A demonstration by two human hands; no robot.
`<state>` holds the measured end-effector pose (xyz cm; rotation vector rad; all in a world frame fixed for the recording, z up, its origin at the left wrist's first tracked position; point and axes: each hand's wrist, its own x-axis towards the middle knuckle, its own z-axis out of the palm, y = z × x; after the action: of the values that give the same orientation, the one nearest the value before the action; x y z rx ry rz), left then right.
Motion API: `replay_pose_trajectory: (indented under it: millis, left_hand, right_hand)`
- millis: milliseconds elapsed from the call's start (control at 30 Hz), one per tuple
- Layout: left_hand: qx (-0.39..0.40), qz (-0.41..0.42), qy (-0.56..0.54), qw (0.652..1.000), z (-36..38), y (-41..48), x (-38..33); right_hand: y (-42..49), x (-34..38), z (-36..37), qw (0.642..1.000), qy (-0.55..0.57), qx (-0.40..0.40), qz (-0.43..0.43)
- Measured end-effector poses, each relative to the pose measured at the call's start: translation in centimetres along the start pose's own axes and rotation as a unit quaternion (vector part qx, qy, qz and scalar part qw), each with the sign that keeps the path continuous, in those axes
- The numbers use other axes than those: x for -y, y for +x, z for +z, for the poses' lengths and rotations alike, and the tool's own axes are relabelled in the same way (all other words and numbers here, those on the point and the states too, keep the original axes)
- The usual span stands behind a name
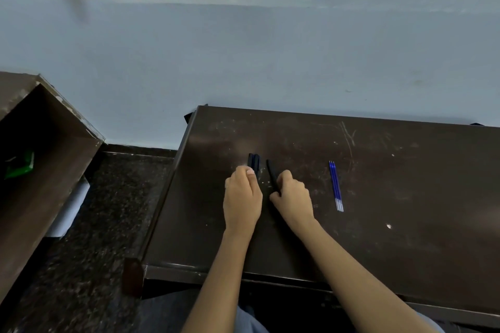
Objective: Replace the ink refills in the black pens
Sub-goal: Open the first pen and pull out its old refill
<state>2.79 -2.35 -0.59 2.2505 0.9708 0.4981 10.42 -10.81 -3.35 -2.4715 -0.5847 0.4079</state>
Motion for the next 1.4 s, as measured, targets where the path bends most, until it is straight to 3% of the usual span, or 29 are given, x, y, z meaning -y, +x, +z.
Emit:
replay_pose_trajectory:
  millis: [167, 400, 500, 600, 767, 1067, 1200, 1400]
  left_hand:
    - [0.058, -0.129, -0.104, 0.985, 0.7, 0.2, -2.1]
    - [0.08, -0.156, -0.184, 0.967, 1.5, 1.1, -2.3]
    - [0.079, -0.131, -0.137, 0.979, 1.2, 0.8, -1.9]
    - [0.11, -0.084, -0.084, 0.987, 0.7, 1.1, -1.9]
    - [0.163, -0.042, -0.04, 0.985, 1.3, 0.7, -2.2]
    - [0.157, -0.012, 0.054, 0.986, 1.9, 1.4, -1.6]
    - [0.153, 0.015, 0.043, 0.987, 2.0, 1.6, -1.5]
    - [0.186, 0.016, -0.041, 0.981, 1.9, 2.1, -1.3]
  right_hand:
    - [-1.0, 0.2, -1.8, 0.963, 0.267, -0.003, 0.043]
    - [-1.8, 0.2, -1.9, 0.936, 0.344, 0.073, -0.021]
    - [-1.6, -0.6, -1.3, 0.934, 0.355, 0.035, -0.009]
    - [-0.7, -0.3, -1.1, 0.886, 0.459, 0.006, 0.07]
    - [0.9, 0.5, -1.6, 0.844, 0.532, 0.028, 0.067]
    - [2.0, -0.6, -1.3, 0.792, 0.592, 0.078, 0.127]
    - [2.5, -0.8, -1.8, 0.781, 0.607, 0.085, 0.125]
    - [2.6, -0.7, -1.7, 0.744, 0.66, 0.022, 0.101]
